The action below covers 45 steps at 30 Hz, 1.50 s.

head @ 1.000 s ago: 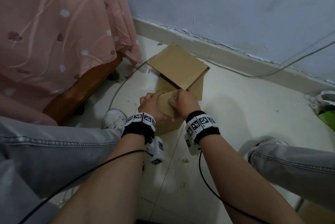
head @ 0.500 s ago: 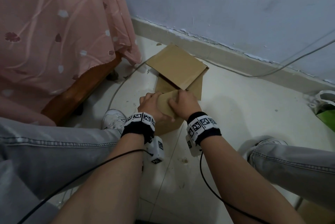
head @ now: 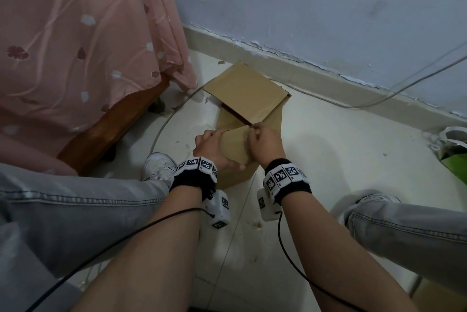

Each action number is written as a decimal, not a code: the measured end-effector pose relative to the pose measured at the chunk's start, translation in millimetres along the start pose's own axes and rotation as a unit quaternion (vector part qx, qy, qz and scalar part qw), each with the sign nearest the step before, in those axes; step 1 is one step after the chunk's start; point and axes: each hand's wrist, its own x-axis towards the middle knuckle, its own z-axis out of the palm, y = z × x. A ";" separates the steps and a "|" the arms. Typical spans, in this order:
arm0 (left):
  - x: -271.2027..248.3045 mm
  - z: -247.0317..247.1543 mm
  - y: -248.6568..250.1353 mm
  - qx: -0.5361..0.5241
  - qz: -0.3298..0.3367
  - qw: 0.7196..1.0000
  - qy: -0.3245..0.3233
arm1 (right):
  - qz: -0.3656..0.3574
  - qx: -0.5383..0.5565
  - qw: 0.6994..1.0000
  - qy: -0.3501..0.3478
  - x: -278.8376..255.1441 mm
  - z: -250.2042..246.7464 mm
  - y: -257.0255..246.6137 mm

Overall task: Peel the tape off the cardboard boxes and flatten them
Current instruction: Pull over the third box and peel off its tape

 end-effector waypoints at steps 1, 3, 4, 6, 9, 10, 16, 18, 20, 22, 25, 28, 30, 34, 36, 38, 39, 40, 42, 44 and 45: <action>0.0 0.7 0.9 0.002 -0.001 1.000 0.000 | -0.009 0.005 1.000 0.007 -0.9 -0.6 1.6; 0.2 1.5 2.4 0.003 -0.006 1.000 0.001 | -0.023 -0.019 1.000 0.005 -1.1 2.3 2.5; 0.4 2.0 2.8 0.001 -0.008 1.000 0.000 | -0.024 -0.036 0.999 0.007 -1.1 5.2 2.0; 0.5 2.1 3.5 -0.004 -0.006 1.000 -0.001 | -0.028 -0.049 0.998 0.029 -2.2 10.7 -1.2; 0.9 1.2 3.4 -0.005 -0.003 1.000 -0.002 | -0.019 -0.040 0.998 0.046 -4.2 14.5 -6.5; 0.8 1.2 3.3 -0.005 -0.004 1.000 -0.001 | -0.017 -0.050 0.998 0.047 -4.5 14.9 -6.9; -0.7 0.8 4.8 -0.006 -0.005 1.000 0.001 | -0.036 -0.171 0.984 0.021 -6.5 12.5 -11.4; -0.9 0.5 4.9 -0.008 -0.004 1.000 -0.002 | -0.036 -0.189 0.981 0.001 -5.0 17.1 -8.7; -1.3 0.7 4.2 -0.013 -0.004 1.000 0.000 | -0.005 -0.164 0.986 0.014 0.5 17.0 -2.4; -2.1 0.9 3.1 -0.020 -0.006 1.000 0.004 | 0.053 -0.098 0.994 0.019 9.7 11.7 10.4; -3.0 1.9 2.3 -0.033 -0.002 0.999 0.010 | 0.151 0.109 0.982 0.034 18.0 3.5 29.2; -4.8 1.5 1.4 -0.043 0.004 0.999 0.018 | 0.201 0.348 0.915 0.022 15.5 2.7 31.8; -5.3 -1.3 -0.3 -0.056 0.004 0.998 0.025 | 0.204 0.466 0.861 0.025 10.3 -1.8 26.0; -4.9 -13.4 -2.1 0.017 -0.005 0.999 0.029 | 0.170 0.550 0.818 0.013 12.5 -16.2 18.5; -4.0 -17.2 -1.7 0.058 0.005 0.998 0.031 | 0.165 0.550 0.819 0.006 13.6 -21.6 10.7; -3.2 -17.7 0.2 0.053 0.020 0.998 0.025 | 0.154 0.531 0.833 -0.021 13.2 -25.7 2.1; -3.6 -16.9 2.7 0.049 0.028 0.998 0.021 | 0.149 0.525 0.837 -0.037 13.5 -27.2 -1.0; -4.7 -15.9 6.0 0.048 0.038 0.998 0.023 | 0.146 0.520 0.840 -0.048 14.2 -27.8 -3.6; -6.9 -12.8 10.6 0.034 0.060 0.997 0.039 | 0.139 0.508 0.848 -0.055 15.3 -30.3 -8.5; -8.8 -10.2 9.0 -0.014 0.079 0.996 0.049 | 0.127 0.485 0.864 -0.053 16.8 -33.6 -9.7; -9.7 -9.2 5.1 -0.050 0.080 0.994 0.048 | 0.121 0.473 0.871 -0.053 17.6 -35.4 -8.2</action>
